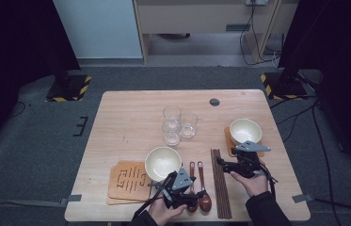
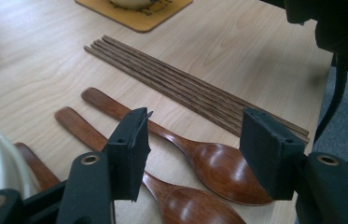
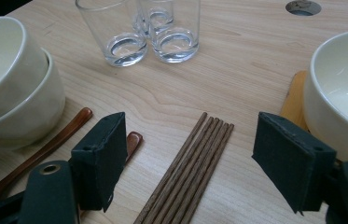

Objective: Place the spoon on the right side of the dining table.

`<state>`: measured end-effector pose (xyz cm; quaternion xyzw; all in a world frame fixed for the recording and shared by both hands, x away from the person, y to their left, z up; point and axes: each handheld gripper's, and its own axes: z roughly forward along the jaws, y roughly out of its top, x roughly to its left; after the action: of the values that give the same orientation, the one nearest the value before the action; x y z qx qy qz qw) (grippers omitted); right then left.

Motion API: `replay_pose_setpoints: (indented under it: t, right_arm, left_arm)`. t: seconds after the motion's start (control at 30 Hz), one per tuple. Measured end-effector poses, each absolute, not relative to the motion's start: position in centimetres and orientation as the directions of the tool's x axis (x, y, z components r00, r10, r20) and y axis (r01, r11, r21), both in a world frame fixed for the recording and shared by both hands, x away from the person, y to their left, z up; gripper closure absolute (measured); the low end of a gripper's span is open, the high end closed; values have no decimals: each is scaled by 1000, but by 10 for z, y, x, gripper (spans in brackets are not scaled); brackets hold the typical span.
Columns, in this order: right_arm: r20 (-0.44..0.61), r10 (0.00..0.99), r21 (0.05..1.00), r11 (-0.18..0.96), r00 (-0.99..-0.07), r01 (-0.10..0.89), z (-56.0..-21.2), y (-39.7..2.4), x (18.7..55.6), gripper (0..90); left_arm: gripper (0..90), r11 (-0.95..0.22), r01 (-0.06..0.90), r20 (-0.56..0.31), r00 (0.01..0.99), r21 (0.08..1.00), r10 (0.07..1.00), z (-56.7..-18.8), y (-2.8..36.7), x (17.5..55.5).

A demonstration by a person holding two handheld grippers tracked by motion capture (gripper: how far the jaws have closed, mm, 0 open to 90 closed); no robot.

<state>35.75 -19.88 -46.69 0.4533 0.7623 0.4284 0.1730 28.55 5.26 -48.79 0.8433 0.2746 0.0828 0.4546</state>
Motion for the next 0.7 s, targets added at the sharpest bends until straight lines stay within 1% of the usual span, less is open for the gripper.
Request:
replay_pose_setpoints:
  t: [0.5, 0.7]
  right_arm:
    - [143, 820, 787, 245, -554, 566, -478, -187, 358, 265]
    - [148, 814, 778, 255, -561, 575, -481, -182, 357, 265]
  left_arm:
    - [390, -487, 408, -122, 848, 772, 516, -507, 44, 282]
    - [364, -521, 410, -125, 859, 748, 496, -513, 41, 280]
